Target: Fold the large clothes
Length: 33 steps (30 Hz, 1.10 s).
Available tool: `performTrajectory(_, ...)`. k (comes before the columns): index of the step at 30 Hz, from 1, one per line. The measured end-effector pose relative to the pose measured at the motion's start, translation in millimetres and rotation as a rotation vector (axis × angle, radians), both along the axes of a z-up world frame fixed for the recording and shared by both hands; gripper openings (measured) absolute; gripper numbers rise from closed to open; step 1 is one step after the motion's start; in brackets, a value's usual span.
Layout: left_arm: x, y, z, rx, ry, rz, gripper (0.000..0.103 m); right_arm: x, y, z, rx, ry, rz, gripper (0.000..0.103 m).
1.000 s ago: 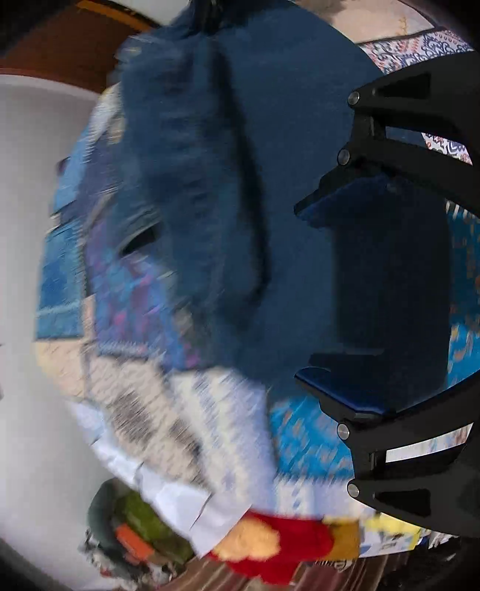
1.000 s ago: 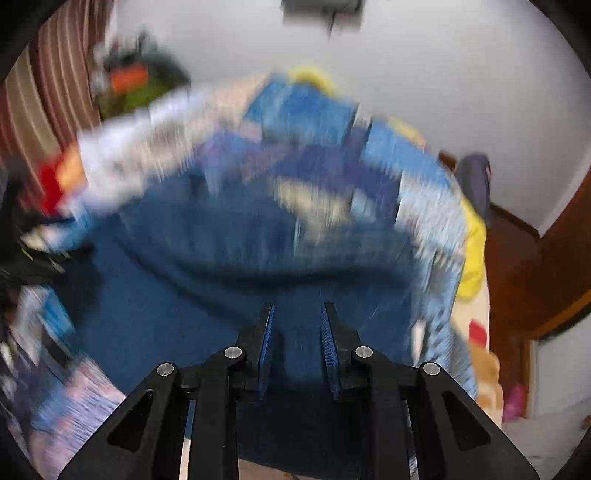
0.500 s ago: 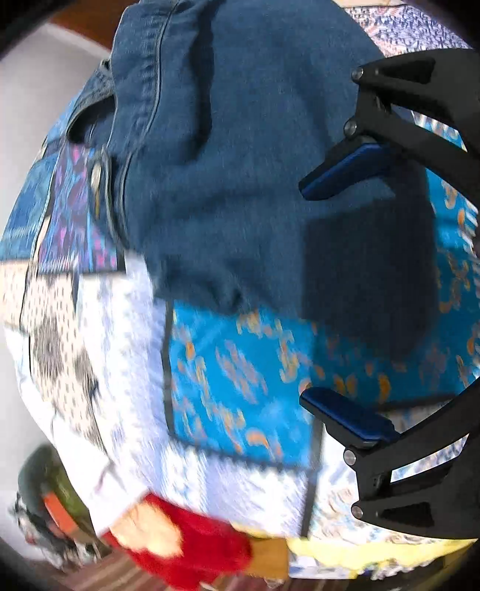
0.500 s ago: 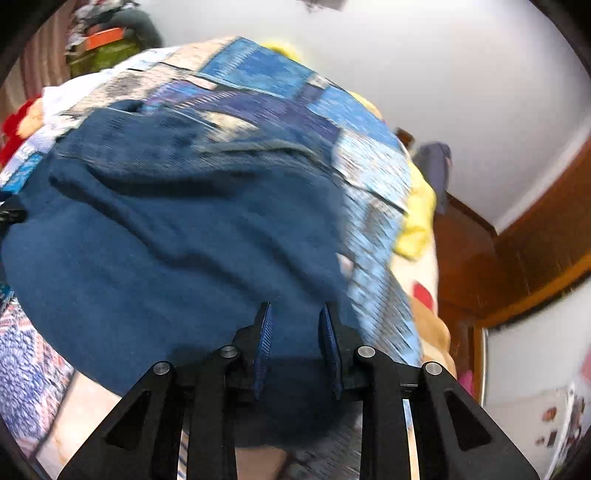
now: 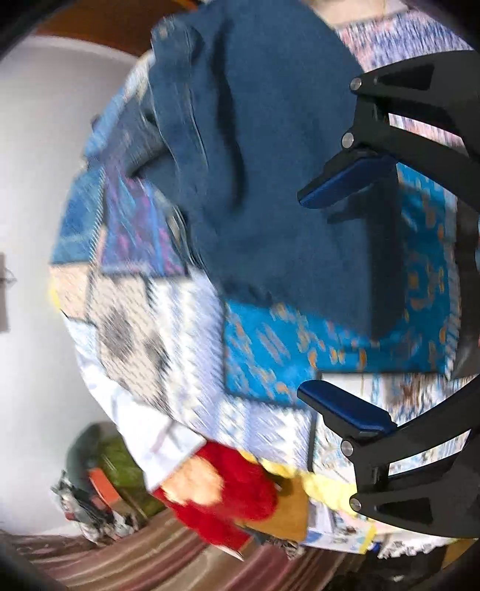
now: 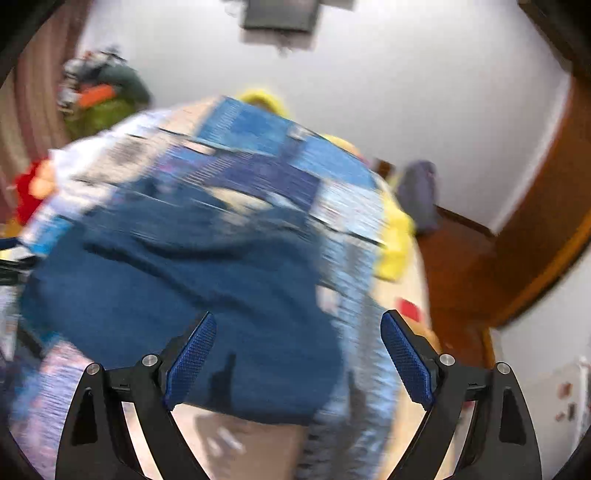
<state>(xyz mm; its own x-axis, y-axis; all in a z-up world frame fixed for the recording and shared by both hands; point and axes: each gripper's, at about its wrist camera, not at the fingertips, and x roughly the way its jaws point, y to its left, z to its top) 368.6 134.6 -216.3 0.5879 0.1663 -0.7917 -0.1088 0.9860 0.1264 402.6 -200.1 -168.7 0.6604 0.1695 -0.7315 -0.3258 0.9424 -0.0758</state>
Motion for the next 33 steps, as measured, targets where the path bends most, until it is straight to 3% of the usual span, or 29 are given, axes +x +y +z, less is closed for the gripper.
performTrajectory(3,0.3,-29.4,-5.1,-0.007,0.003,-0.063,0.095,-2.3,33.2,-9.1,0.035,0.02,0.068,0.09)
performTrajectory(10,-3.7,-62.7,-53.0,0.016,0.058,-0.099,0.095,3.1,67.3,-81.7,-0.036,0.168,0.096,0.09)
performTrajectory(15,-19.8,-39.5,-43.8,-0.159,0.058,-0.005,0.095,-12.3,58.5,-63.6,-0.029,0.098,0.046,0.09)
performTrajectory(22,-57.3,-25.0,-31.5,-0.186,0.014,0.054,0.095,-16.1,56.0,-37.2,0.071,0.076,0.053,0.09)
performTrajectory(26,-65.0,-20.1,-44.3,-0.225,0.029,0.074,0.095,-16.0,66.2,-32.3,0.017,0.037,0.062,0.09)
performTrajectory(31,-52.7,-15.8,-63.4,-0.349,0.057,0.096,0.095,-3.0,80.1,-51.6,-0.045,0.065,0.086,0.09)
performTrajectory(33,-44.9,-12.9,-68.5,-0.433,0.053,0.092,0.095,1.9,84.6,-62.9,-0.079,0.081,0.086,0.09)
